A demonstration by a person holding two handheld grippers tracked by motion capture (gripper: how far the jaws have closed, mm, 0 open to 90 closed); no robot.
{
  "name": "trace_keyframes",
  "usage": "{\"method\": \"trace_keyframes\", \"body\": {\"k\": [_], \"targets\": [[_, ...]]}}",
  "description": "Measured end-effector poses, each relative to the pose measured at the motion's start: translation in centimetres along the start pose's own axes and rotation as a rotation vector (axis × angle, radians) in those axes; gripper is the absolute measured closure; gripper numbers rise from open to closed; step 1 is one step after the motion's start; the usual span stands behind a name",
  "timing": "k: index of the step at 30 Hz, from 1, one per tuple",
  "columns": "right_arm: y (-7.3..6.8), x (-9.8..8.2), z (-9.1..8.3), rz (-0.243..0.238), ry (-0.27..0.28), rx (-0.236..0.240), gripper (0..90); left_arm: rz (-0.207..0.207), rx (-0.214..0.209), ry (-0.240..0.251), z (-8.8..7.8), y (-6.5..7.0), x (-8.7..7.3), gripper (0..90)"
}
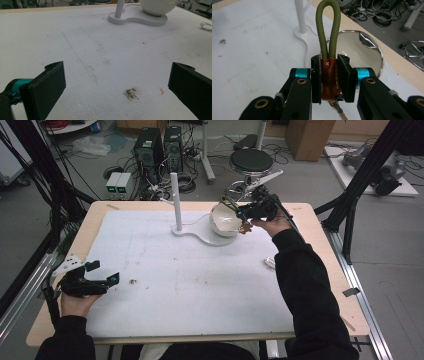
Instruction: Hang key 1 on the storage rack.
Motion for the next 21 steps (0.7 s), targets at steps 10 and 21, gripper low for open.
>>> {"method": "trace_keyframes", "body": {"k": [10,21], "targets": [[-4.0,2.2,1.6,-0.076,-0.007,0.039,74.2,-0.001,-0.005,0.003,0.0,0.0,0.1,1.8],[-7.3,4.3,3.7,-0.108,-0.012,0.096,74.1,-0.004,-0.008,0.013,0.0,-0.1,0.2,1.7]]}}
Point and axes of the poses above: each handheld gripper's, and its own axes: z roughly forward along the jaws, x roughly out of its top, y roughly to its right, the point moved 9 cm from there along z, roughly forward along the jaws, and after that the axes turned 9 degrees about z, right-handed, at the moved point
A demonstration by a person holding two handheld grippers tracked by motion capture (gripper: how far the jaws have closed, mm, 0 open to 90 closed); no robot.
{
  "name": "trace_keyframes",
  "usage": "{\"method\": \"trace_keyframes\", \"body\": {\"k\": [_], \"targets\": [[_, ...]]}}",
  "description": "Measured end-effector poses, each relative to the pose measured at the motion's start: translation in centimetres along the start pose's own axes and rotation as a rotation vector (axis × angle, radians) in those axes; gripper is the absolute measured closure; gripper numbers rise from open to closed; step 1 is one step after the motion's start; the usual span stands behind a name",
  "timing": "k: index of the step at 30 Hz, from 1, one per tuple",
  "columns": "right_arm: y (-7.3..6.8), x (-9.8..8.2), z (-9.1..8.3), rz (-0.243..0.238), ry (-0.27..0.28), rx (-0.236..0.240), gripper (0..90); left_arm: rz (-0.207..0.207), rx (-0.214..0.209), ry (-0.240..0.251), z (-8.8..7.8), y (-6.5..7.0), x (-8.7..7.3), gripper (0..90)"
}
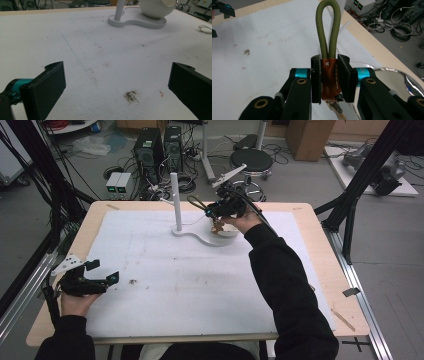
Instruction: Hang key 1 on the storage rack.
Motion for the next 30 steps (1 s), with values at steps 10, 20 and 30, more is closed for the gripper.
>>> {"method": "trace_keyframes", "body": {"k": [10,20,30], "targets": [[-2.3,2.8,1.9,-0.042,0.008,0.023,74.0,-0.006,-0.002,0.003,0.0,0.0,0.0,1.7],[-1.6,3.6,4.2,-0.034,-0.008,-0.020,73.9,-0.027,0.004,0.014,-0.2,-0.6,0.0,1.8],[0.4,3.0,6.8,0.019,-0.049,-0.090,73.6,-0.025,0.000,0.013,0.0,-0.6,0.0,1.8]]}}
Point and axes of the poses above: each handheld gripper's, and its own axes: z roughly forward along the jaws, x roughly out of its top, y roughly to its right, the point moved 9 cm from there along z, roughly forward along the jaws, and after that the axes turned 9 degrees about z, right-handed, at the moved point
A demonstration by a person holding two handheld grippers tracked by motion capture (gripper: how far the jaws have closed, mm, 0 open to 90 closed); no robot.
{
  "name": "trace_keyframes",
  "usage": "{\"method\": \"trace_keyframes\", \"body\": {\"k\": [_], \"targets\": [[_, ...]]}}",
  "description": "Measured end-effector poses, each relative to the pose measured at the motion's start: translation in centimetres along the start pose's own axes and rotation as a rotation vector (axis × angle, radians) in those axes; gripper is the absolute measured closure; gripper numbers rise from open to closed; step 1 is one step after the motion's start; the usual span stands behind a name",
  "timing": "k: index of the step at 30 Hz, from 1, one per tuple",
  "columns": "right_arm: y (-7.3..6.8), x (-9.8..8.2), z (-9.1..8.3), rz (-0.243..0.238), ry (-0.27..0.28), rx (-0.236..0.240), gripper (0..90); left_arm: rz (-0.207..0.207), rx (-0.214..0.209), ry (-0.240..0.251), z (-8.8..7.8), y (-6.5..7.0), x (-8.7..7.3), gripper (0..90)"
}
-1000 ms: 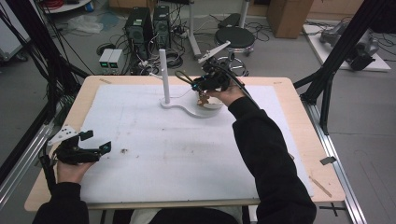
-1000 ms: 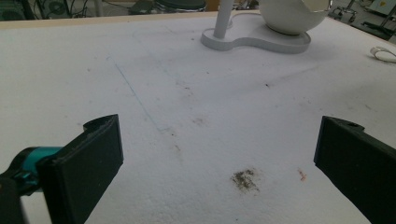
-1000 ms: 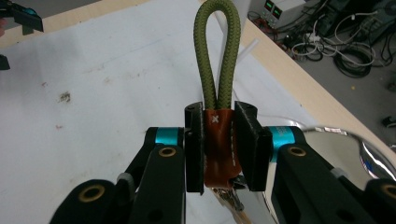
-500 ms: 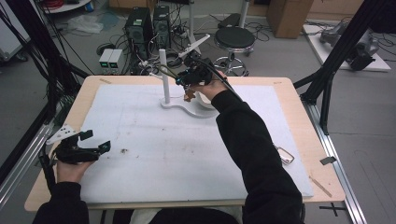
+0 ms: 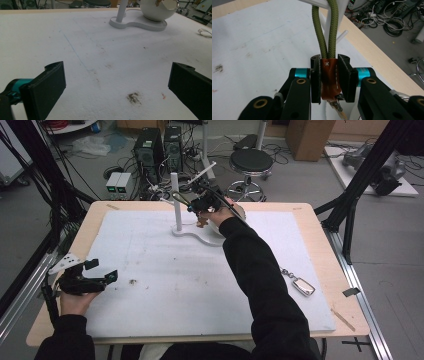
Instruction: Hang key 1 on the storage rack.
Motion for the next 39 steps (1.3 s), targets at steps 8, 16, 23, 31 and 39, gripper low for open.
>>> {"method": "trace_keyframes", "body": {"k": [8,16,23,31,39], "targets": [[0.7,-0.2,2.0,0.029,-0.008,-0.017,73.6,0.003,-0.007,-0.004,0.1,0.0,0.0,1.8],[0.4,-0.4,3.6,0.053,-0.010,0.006,73.8,0.004,-0.005,-0.005,0.0,-0.1,-0.1,1.8],[1.2,-0.1,2.8,0.039,0.032,-0.073,39.7,0.002,-0.011,-0.012,0.1,0.0,-0.2,1.8],[3.0,-1.8,0.5,0.077,0.048,-0.067,9.3,0.005,-0.012,-0.014,0.1,0.1,-0.2,1.8],[4.1,-3.2,-2.2,0.070,0.031,-0.089,0.5,-0.003,-0.015,-0.019,0.3,0.1,-0.3,1.8]]}}
Point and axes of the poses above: each handheld gripper's, and its own axes: z roughly forward along the jaws, x roughly out of its top, y roughly to its right, the point moved 9 cm from there along z, roughly forward along the jaws, and after that the axes turned 9 degrees about z, right-handed, at the moved point
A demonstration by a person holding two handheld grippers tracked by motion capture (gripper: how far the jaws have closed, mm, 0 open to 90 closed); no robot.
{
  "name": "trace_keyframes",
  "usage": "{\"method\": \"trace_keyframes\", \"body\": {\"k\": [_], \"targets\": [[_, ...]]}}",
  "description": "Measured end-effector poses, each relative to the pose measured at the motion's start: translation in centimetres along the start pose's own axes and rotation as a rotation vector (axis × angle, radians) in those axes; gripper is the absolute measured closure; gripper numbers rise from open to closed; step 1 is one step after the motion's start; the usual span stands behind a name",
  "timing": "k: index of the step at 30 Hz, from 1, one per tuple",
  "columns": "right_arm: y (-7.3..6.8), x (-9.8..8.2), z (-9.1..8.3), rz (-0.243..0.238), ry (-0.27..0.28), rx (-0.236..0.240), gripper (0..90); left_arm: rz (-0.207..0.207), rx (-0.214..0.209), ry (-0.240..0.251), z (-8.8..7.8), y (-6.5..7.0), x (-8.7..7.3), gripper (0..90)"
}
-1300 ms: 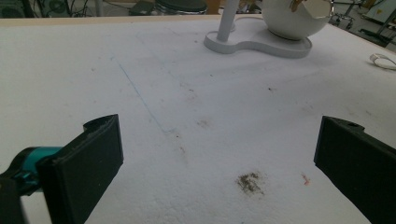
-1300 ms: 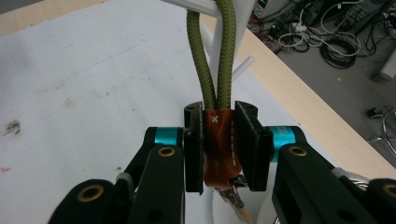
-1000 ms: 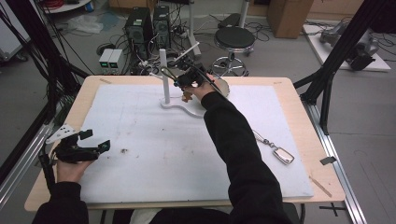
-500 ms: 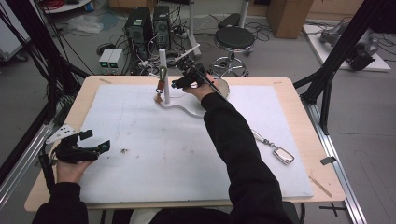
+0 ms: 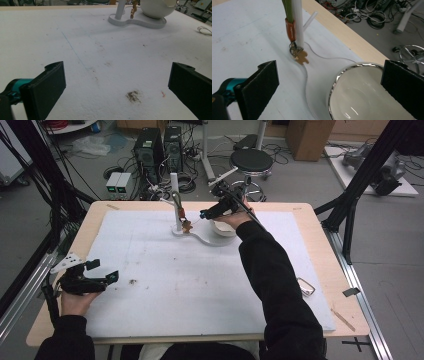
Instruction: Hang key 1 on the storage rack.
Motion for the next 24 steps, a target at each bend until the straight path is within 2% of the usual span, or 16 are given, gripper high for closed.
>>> {"method": "trace_keyframes", "body": {"k": [2,6,9,11,14,17,24], "targets": [[0.4,-0.2,-0.5,-0.006,0.005,-0.021,0.5,0.001,-0.001,-0.002,0.0,0.0,0.0,1.8],[0.9,-1.1,-1.4,0.008,0.034,-0.001,0.5,0.001,-0.002,0.000,0.0,0.0,0.0,1.8],[1.3,-2.3,-1.8,0.014,0.022,-0.004,0.5,0.002,-0.001,-0.001,0.0,0.0,0.0,1.7],[1.5,-2.8,-2.2,0.022,0.042,0.005,0.5,0.002,-0.001,-0.001,0.0,0.0,0.0,1.8],[1.8,-3.8,-2.7,0.036,0.038,0.009,0.5,-0.001,0.000,0.000,0.0,0.0,0.0,1.8],[2.1,-4.8,-3.2,0.044,0.059,0.015,0.5,0.000,-0.001,0.001,0.0,0.0,0.0,1.8],[2.7,-7.4,-3.9,0.075,0.058,0.018,0.5,0.001,-0.001,-0.003,0.0,0.0,0.0,1.8]]}}
Point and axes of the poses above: each handheld gripper's, and its own axes: z roughly forward along the jaws, x roughly out of its top, y roughly to its right, the point moved 9 cm from there along z, roughly forward along the jaws, and after that the axes turned 9 degrees about z, right-handed, at the moved point
